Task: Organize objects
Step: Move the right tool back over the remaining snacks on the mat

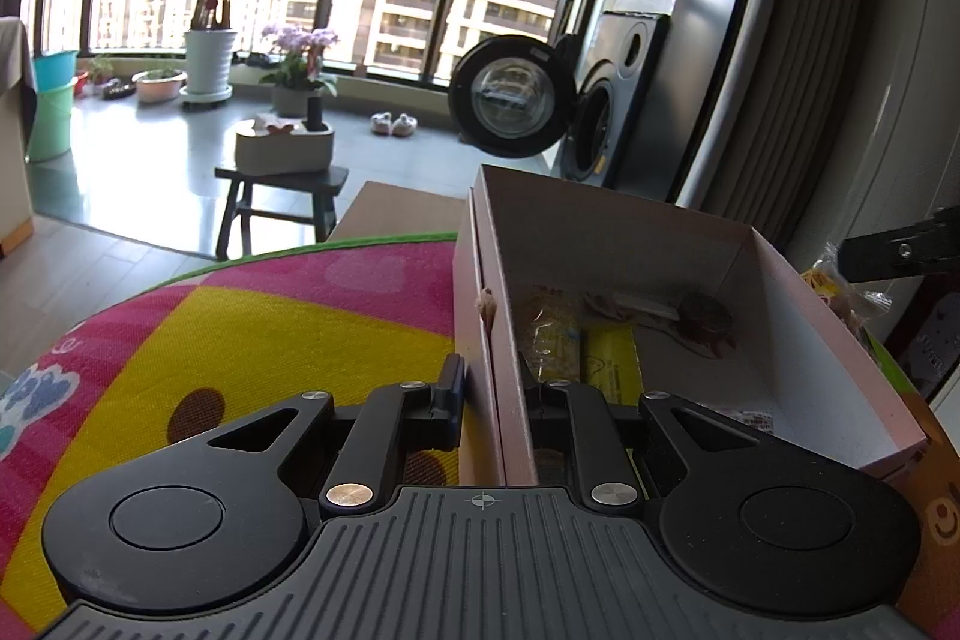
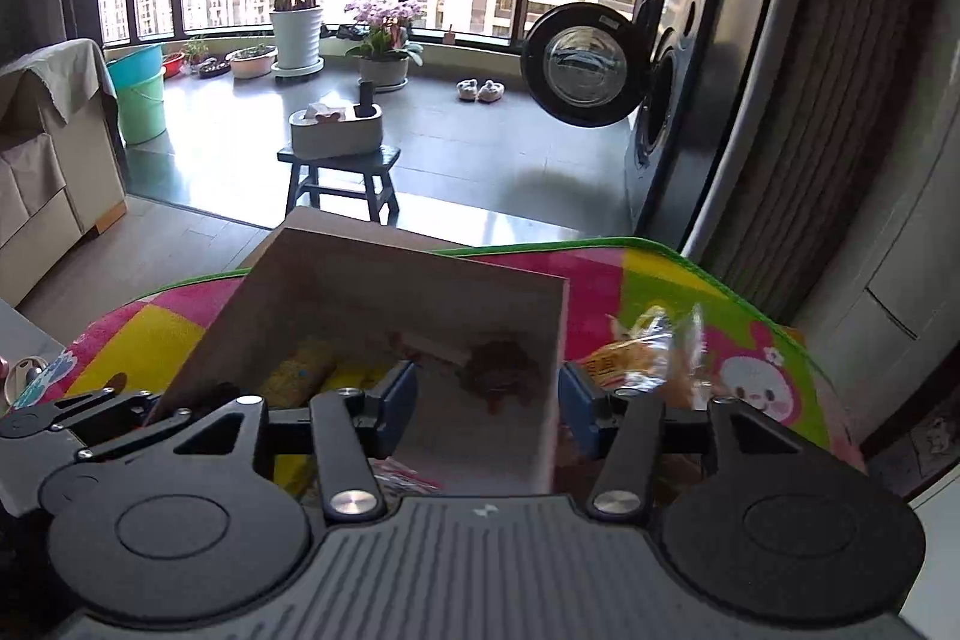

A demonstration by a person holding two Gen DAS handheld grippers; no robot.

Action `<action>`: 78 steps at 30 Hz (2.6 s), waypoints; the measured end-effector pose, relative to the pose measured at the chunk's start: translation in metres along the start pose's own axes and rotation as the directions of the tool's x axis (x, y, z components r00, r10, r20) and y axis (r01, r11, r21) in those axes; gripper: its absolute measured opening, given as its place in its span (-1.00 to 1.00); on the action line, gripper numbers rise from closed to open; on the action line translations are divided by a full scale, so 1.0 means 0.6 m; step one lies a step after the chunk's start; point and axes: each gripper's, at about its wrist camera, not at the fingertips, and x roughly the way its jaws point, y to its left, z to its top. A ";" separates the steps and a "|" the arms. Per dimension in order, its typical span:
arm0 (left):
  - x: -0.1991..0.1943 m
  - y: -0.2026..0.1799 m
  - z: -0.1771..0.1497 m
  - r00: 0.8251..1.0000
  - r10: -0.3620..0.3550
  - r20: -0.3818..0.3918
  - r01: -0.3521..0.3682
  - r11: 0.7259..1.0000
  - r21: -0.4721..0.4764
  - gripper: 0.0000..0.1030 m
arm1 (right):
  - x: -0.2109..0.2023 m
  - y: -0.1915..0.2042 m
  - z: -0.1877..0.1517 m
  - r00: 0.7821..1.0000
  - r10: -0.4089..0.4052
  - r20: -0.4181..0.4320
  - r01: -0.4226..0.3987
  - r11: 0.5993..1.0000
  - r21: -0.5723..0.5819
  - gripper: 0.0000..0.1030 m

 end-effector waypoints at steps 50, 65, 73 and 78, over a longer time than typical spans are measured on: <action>-0.003 -0.002 0.001 1.000 0.004 0.005 -0.004 1.000 0.002 -0.67 | 0.107 -0.131 -0.071 0.984 -0.134 -0.115 0.147 0.984 0.104 -0.02; -0.003 -0.002 0.001 1.000 0.005 0.006 -0.005 1.000 0.003 -0.67 | -0.039 -0.166 -0.232 0.981 0.017 -0.193 0.043 0.953 0.300 0.01; -0.004 0.001 0.001 1.000 0.005 0.007 -0.005 1.000 0.003 -0.67 | -0.117 -0.116 -0.290 0.986 0.048 -0.159 -0.008 0.971 0.241 0.29; -0.004 0.001 0.001 1.000 0.005 0.007 -0.005 1.000 0.003 -0.67 | -0.132 -0.042 -0.257 0.993 0.108 -0.041 -0.101 0.984 0.146 0.29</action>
